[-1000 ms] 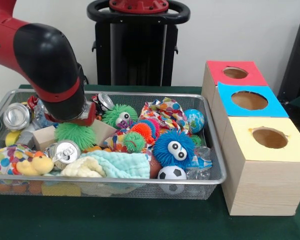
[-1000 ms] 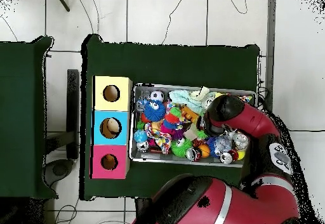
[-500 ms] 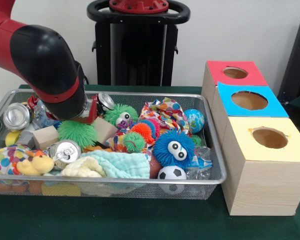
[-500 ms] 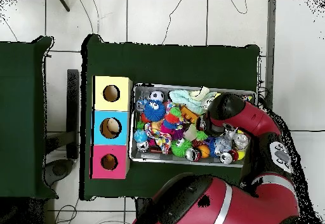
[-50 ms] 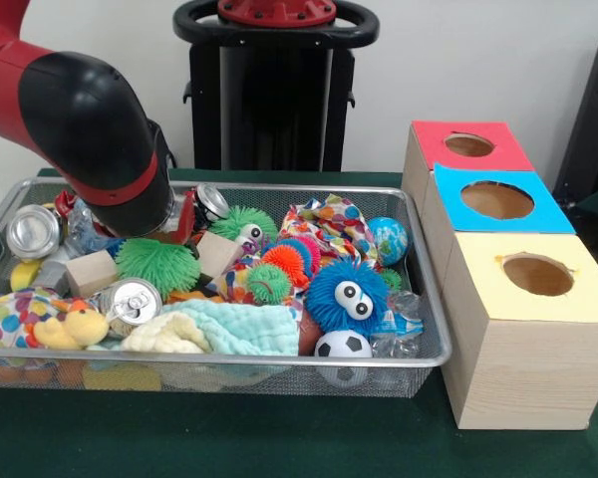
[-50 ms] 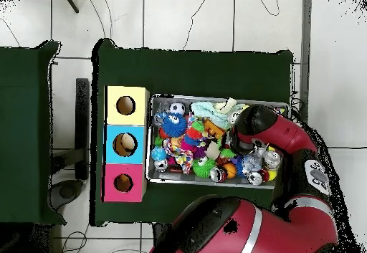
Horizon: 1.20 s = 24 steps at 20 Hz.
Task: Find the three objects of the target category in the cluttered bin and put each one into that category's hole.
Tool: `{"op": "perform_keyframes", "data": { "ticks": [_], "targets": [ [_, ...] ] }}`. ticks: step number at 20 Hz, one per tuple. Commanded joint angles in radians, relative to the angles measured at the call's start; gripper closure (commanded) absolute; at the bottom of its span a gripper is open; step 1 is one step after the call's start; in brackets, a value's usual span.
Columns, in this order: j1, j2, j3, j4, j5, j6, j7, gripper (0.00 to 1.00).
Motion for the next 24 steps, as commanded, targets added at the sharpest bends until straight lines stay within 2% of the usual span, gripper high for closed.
{"op": "perform_keyframes", "data": {
  "ticks": [1, 6, 8, 13, 19, 24],
  "targets": [
    [0.011, 0.118, 0.089, 0.041, -0.077, 0.052, 0.002, 0.00],
    [0.016, 0.092, 0.080, 0.053, -0.075, 0.008, 0.022, 0.00],
    [-0.001, 0.052, 0.102, 0.092, -0.057, -0.058, 0.010, 0.00],
    [-0.032, -0.062, 0.139, 0.169, -0.020, -0.036, -0.034, 0.00],
    [-0.044, -0.085, 0.166, 0.142, -0.011, -0.003, -0.034, 0.00],
    [-0.055, -0.097, 0.185, 0.155, -0.014, -0.033, -0.031, 0.00]
  ]
}}
